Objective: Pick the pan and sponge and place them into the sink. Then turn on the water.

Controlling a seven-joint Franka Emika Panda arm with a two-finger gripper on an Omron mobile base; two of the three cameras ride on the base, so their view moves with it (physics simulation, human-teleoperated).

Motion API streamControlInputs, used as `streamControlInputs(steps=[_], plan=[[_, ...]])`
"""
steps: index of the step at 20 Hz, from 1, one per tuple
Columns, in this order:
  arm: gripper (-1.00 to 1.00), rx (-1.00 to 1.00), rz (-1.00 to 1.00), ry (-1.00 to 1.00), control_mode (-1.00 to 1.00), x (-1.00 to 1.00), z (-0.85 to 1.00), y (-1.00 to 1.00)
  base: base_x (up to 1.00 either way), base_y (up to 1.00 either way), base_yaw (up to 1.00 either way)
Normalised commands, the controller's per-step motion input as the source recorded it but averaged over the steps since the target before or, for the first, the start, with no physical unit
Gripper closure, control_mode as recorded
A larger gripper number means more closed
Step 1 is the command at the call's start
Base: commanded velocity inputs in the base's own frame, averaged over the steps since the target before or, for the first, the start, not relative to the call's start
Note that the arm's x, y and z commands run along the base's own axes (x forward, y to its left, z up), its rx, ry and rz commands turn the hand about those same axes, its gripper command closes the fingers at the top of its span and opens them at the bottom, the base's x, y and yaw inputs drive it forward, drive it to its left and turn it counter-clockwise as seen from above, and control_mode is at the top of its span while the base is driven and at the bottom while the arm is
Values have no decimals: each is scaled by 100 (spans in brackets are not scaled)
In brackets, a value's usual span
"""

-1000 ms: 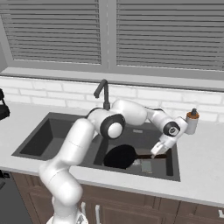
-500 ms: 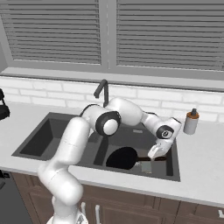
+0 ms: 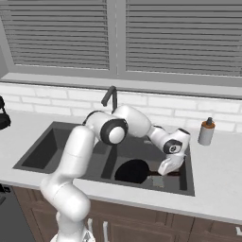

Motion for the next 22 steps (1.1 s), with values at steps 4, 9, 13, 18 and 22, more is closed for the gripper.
streamControlInputs(steps=[4,9,13,18,22], plan=[[100,-14,0,-1,-100,34,-93,2,0,0,0],[100,-4,0,-1,-100,28,-87,0,0,0,0],[100,-2,0,0,-100,27,-96,12,0,0,0],[100,0,0,0,-100,18,-78,29,0,0,0],[-100,0,0,10,-100,26,-18,14,0,0,0]])
